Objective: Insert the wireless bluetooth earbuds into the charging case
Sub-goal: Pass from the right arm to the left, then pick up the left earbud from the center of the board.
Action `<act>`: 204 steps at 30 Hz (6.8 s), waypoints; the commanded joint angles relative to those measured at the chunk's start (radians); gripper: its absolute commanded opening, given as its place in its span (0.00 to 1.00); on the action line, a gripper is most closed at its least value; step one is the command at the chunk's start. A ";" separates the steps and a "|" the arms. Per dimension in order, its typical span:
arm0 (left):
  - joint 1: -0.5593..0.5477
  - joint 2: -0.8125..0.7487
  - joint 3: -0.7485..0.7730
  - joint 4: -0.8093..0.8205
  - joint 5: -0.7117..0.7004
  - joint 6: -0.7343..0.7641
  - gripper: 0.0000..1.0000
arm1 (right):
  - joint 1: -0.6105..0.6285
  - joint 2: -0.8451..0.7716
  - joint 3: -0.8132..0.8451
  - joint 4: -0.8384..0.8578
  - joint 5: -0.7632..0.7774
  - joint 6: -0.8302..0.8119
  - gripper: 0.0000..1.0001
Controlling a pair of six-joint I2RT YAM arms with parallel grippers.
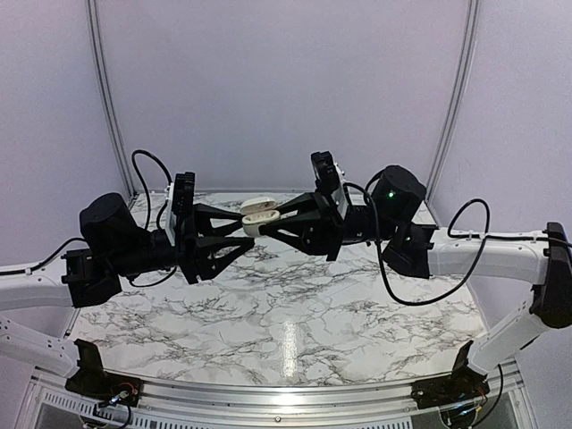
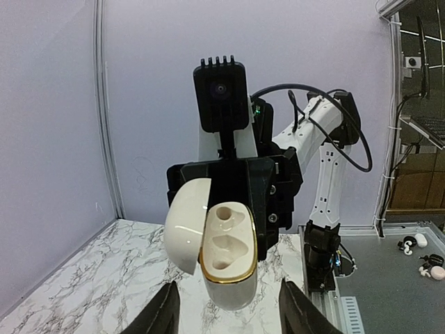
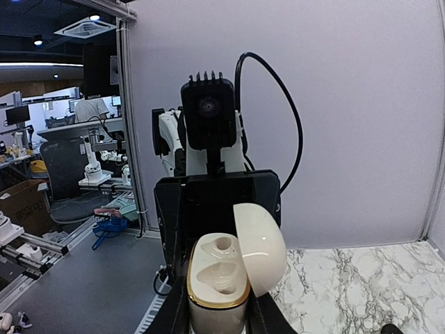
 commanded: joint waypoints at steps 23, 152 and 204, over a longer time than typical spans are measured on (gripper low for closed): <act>-0.027 0.068 0.011 0.187 -0.029 -0.086 0.39 | 0.020 0.004 0.004 0.110 0.064 0.042 0.00; -0.032 -0.061 -0.133 -0.174 -0.217 0.100 0.00 | -0.433 0.574 0.415 -0.852 0.503 -0.158 0.43; -0.050 -0.116 -0.194 -0.168 -0.204 0.248 0.00 | -0.424 0.815 0.545 -0.890 0.416 -0.188 0.13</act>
